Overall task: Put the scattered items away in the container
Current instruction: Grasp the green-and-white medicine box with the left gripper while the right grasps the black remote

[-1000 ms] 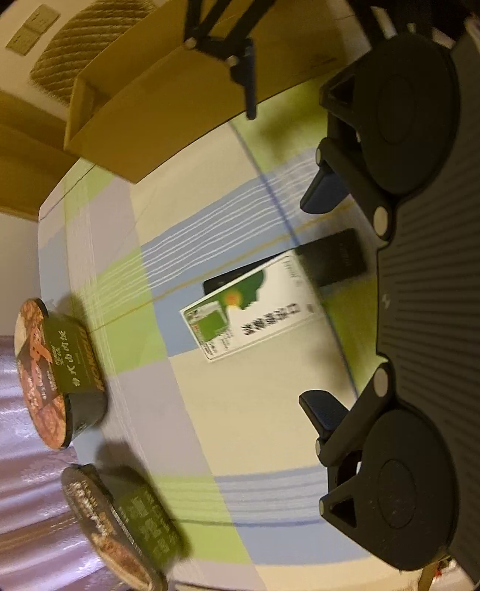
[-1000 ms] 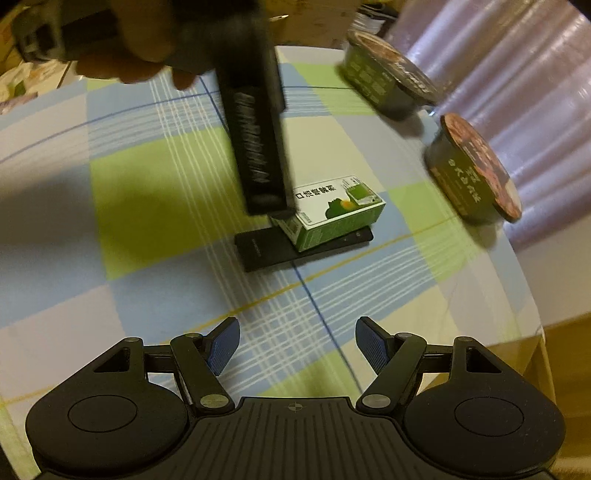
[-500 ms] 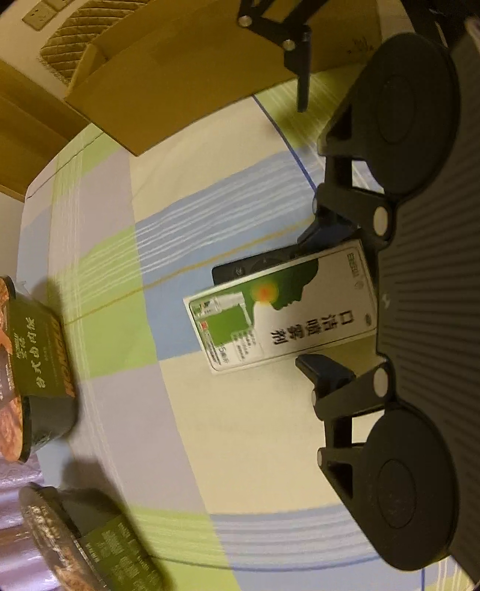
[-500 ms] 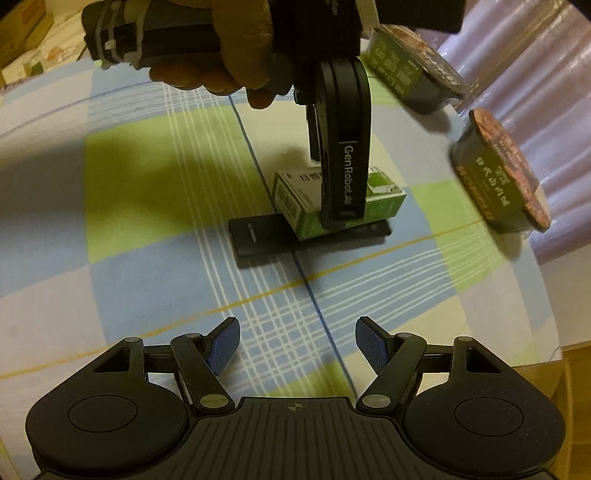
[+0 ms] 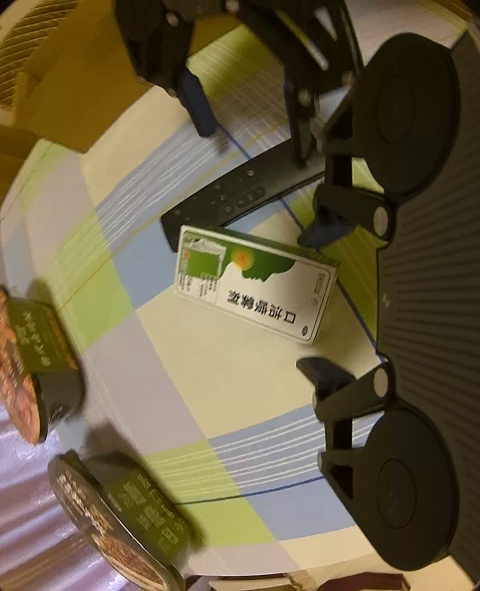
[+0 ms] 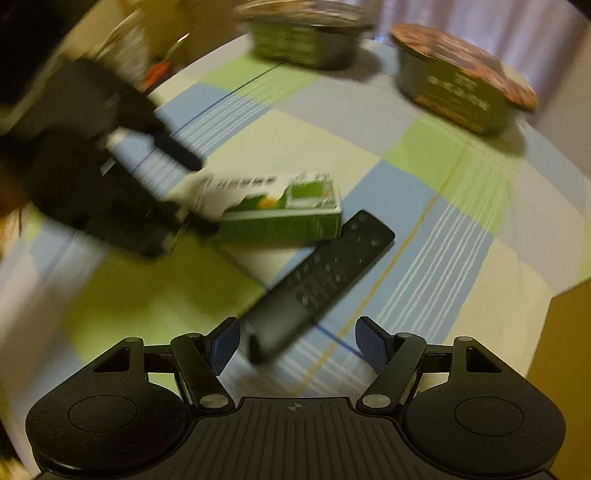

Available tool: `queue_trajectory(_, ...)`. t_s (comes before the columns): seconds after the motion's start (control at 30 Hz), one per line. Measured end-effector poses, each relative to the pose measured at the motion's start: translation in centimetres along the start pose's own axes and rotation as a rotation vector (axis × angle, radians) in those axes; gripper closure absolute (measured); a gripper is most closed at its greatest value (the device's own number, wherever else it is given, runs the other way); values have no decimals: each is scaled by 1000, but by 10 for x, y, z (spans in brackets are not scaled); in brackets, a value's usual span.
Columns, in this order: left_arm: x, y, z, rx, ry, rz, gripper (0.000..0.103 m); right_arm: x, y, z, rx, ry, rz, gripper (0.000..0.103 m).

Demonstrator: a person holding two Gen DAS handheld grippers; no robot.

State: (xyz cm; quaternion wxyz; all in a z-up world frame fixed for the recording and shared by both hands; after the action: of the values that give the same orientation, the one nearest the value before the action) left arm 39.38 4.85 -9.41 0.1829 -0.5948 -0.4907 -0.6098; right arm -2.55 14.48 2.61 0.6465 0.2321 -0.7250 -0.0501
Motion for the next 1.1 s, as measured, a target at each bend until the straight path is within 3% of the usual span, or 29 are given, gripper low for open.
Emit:
queue_trajectory(0.27, 3, -5, 8, -38, 20, -13, 29, -31, 12, -7, -200, -34, 42, 28)
queue_trajectory(0.4, 2, -5, 6, -78, 24, -19, 28, -41, 12, -7, -226, -45, 48, 28)
queue_trajectory(0.43, 0, -5, 3, -101, 28, -19, 28, -41, 12, -5, -204, -56, 42, 31)
queue_trajectory(0.5, -3, -2, 0, -132, 27, -19, 27, -37, 10, -2, -136, -89, 27, 53)
queue_trajectory(0.53, -6, 1, -2, -140, 25, -18, 27, -36, 6, -1, -103, -95, 33, 59)
queue_trajectory(0.7, -22, 14, -7, -174, 12, -15, 27, -21, -14, -5, 59, -89, 47, 73)
queue_trajectory(0.77, -30, 17, -10, -203, 3, 8, 27, -16, -24, -4, 116, -90, 62, 74)
queue_trajectory(0.9, -45, 15, -11, -248, -2, 78, 29, -11, -46, -8, 166, -73, 85, 74)
queue_trajectory(1.0, -47, 9, -12, -264, 3, 109, 43, -10, -55, -12, 153, -54, 74, 72)
queue_trajectory(1.03, -45, 6, -12, -257, -10, 113, 50, -10, -56, -14, 141, -50, 73, 57)
queue_trajectory(1.1, -41, -1, -14, -254, -22, 118, 52, -13, -56, -14, 123, -69, 64, 31)
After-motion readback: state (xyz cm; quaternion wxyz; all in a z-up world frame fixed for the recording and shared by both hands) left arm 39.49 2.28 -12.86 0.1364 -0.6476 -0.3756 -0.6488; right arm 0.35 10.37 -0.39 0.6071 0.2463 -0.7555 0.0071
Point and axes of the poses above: each gripper's, at about its wrist camera, not at the fingertips, and x roughly against the way its jaws point, z to its left, y to its top, the point moved 2 cm from there along -x, roughly the way its jaws point, and after that the axes turned 15 degrees about -y, right-handed, at the moved point
